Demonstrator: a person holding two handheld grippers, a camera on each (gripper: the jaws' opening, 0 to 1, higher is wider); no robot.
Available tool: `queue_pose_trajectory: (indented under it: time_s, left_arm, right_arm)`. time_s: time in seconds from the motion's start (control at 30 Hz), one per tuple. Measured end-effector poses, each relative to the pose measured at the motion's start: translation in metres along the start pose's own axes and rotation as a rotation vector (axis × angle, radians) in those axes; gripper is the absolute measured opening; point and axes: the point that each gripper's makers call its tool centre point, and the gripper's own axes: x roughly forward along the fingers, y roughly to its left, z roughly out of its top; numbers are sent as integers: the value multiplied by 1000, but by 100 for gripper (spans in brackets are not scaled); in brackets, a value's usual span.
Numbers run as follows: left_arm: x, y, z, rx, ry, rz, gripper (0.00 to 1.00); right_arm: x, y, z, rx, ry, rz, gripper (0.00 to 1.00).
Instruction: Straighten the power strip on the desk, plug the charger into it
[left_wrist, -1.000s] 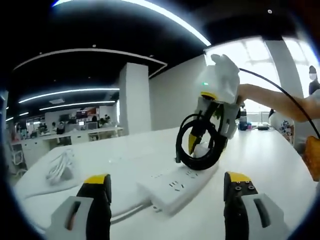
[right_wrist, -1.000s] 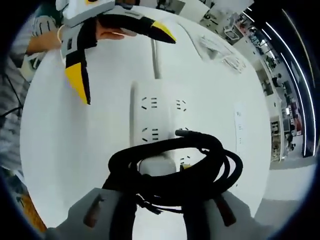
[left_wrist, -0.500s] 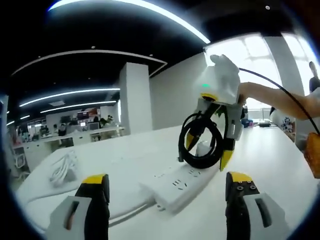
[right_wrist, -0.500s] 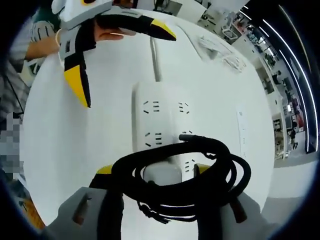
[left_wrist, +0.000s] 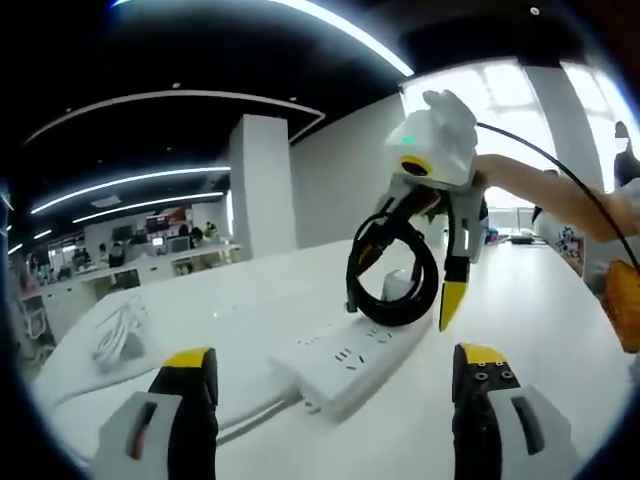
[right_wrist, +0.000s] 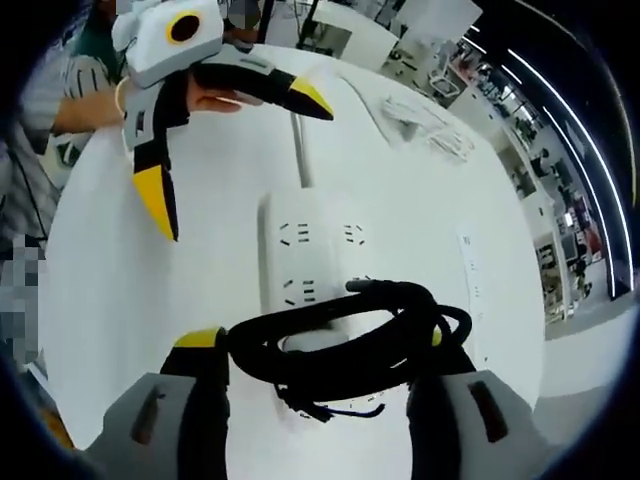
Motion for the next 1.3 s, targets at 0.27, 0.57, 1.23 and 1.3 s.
queue_pose_trajectory:
  time_s: [0.27,0.57,1.23,1.3]
  left_arm:
    - [3,-6,-5,43,16,-16,99]
    - [3,1,-14,46,35,7,99]
    - [-52,-8,5,10,-34,88,96]
    - [-59,-13,8,-1,-51,87,96]
  right_arm:
    - [3,6,4,83,-195,-31,92]
    - [-9,0,4,220,-449,-125,100]
    - [-71,20,-34,478,-691,-422,100]
    - [-76,29,-38,477,-672,-435,100]
